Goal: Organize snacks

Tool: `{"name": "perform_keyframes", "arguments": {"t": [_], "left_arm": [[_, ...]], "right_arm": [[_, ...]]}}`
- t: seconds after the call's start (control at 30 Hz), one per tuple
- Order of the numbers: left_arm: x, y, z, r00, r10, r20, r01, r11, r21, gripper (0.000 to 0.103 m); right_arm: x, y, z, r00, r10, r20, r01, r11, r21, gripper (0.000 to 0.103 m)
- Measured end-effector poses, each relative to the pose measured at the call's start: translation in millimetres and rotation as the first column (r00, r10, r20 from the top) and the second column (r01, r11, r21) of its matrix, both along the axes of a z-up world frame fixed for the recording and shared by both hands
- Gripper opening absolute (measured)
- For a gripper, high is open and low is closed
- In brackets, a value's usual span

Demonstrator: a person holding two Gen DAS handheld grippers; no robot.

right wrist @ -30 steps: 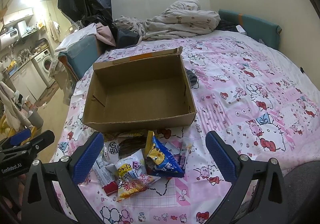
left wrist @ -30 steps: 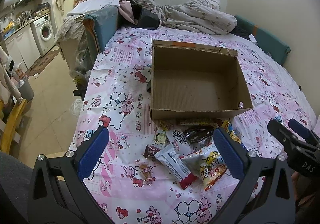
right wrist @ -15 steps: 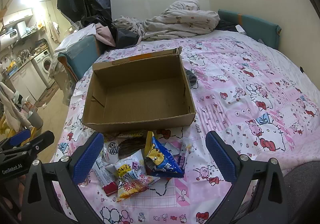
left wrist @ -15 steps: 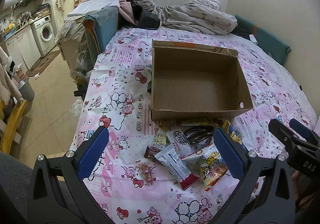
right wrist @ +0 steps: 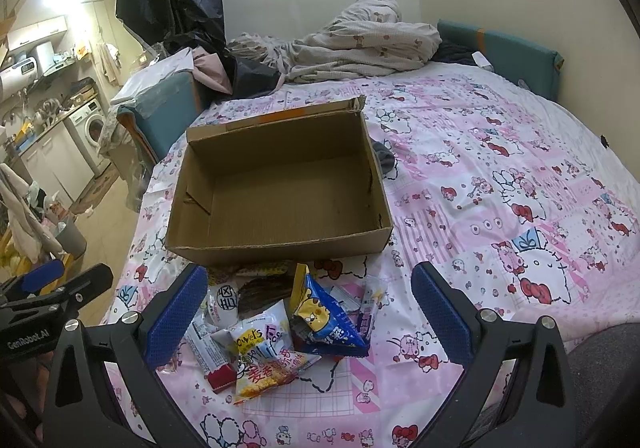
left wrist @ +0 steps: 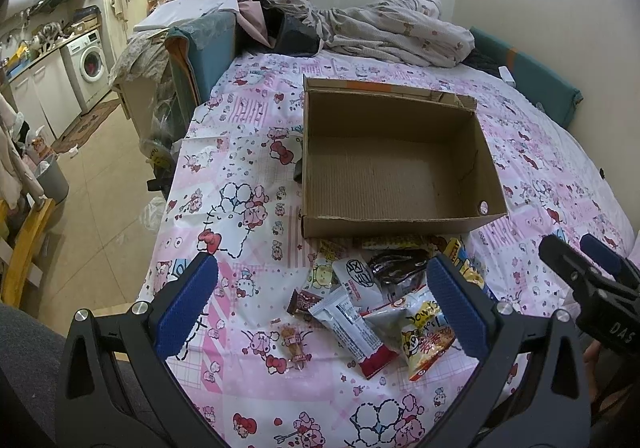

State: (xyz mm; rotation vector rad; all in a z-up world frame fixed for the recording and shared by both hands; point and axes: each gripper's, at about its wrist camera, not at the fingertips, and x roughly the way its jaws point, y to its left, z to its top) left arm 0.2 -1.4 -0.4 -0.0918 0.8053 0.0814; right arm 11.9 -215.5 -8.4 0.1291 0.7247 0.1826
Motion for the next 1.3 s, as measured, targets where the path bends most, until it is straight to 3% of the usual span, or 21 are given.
{"name": "perform_keyframes", "arguments": {"t": [0.7,0.87,0.97,1.07,1.17,1.2,1.3], "left_arm": [[1,0,1,1.000,0.015,0.006,-0.015,1.000,0.003,0.103],[4,7,0,0.999,0.048,-0.017,-0.048,0.999,-0.001,0.103],[10,17,-4,0.995,0.085,-0.058,-0.086,0.996,-0.014,0.103],[16,27,-12,0.988,0.109,-0.110,-0.114,0.993,-0.043,0.103],[22,31,-17,0.982,0.121,-0.147,-0.131,0.990,-0.057,0.103],[24,32,-19,0.980,0.119,-0.161,-0.130,0.989,-0.064,0.103],[27,33,-22,0.977,0.115,-0.181,-0.129,0.989,-0.068,0.103]], "right_arm": [[1,-2,-3,1.000,0.003,-0.018,-0.002,1.000,0.013,0.103],[8,-16,-1,0.998,-0.006,-0.057,0.011,0.996,0.089,0.103],[24,-40,-1,0.991,-0.062,-0.123,0.081,0.984,0.158,0.103],[57,-59,-14,0.957,-0.068,-0.281,0.132,0.967,0.216,0.103],[97,-56,-48,0.862,0.056,-0.504,0.097,0.958,0.271,0.096],[108,-49,-58,0.838,0.095,-0.537,0.060,0.963,0.264,0.093],[123,-21,-86,0.778,0.148,-0.610,-0.100,0.989,0.112,0.085]]}}
